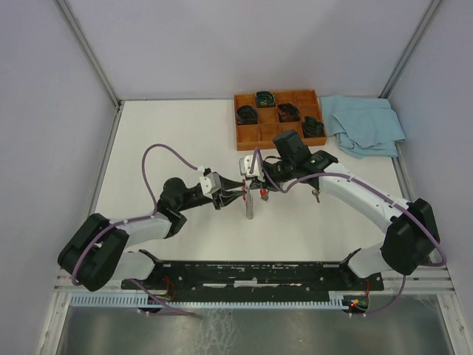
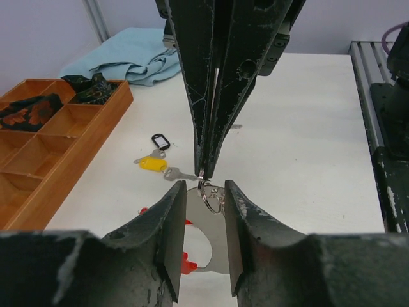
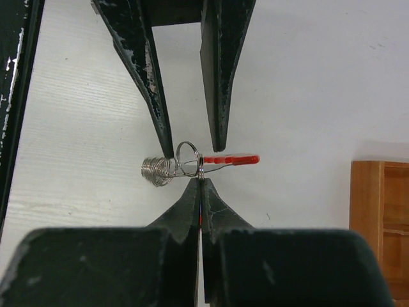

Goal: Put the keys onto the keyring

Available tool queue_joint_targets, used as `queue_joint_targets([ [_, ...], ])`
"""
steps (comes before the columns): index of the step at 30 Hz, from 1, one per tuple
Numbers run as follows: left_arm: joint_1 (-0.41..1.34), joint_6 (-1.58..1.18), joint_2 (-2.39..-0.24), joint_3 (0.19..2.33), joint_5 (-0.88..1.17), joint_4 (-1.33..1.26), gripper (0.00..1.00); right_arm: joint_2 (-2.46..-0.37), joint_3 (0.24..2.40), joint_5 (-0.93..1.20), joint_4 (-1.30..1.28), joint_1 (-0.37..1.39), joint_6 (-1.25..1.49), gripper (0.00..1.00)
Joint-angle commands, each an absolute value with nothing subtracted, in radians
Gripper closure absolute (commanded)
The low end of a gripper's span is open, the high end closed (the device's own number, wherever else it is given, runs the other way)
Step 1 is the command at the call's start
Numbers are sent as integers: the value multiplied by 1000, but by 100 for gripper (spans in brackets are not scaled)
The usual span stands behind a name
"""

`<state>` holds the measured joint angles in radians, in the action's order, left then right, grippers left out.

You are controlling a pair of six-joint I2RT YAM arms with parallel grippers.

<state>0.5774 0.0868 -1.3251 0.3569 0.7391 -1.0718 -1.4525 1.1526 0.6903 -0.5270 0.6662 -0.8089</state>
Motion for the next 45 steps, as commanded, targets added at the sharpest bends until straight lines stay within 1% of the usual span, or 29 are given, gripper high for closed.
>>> queue_joint_targets([
  [1, 576, -24, -1242, 316, 642, -1106, 60, -1434, 1223, 592, -569, 694, -810, 99],
  [7, 580, -142, -1213, 272, 612, -1093, 53, -1431, 1236, 515, -584, 724, -782, 99],
  [8, 580, -152, -1214, 266, 611, -1104, 48, -1431, 1236, 512, -583, 726, -781, 99],
  [10, 581, -161, -1226, 258, 609, -1121, 45, -1430, 1236, 507, -581, 731, -781, 99],
  [16, 580, -133, -1289, 283, 613, -1135, 43, -1430, 1238, 501, -582, 742, -782, 99],
  [22, 580, -143, -1359, 326, 710, -1175, 42, -1424, 1246, 488, -600, 746, -784, 99],
  [26, 580, -141, -1352, 313, 727, -1216, 45, -1426, 1261, 468, -626, 751, -785, 99],
  [32, 580, -55, -1331, 350, 723, -1135, 54, -1451, 1306, 423, -695, 772, -776, 99],
  [36, 581, -22, -1343, 370, 733, -1135, 60, -1468, 1337, 396, -729, 785, -762, 99],
  [45, 580, 1, -1386, 393, 786, -1174, 65, -1522, 1412, 360, -815, 803, -714, 99],
])
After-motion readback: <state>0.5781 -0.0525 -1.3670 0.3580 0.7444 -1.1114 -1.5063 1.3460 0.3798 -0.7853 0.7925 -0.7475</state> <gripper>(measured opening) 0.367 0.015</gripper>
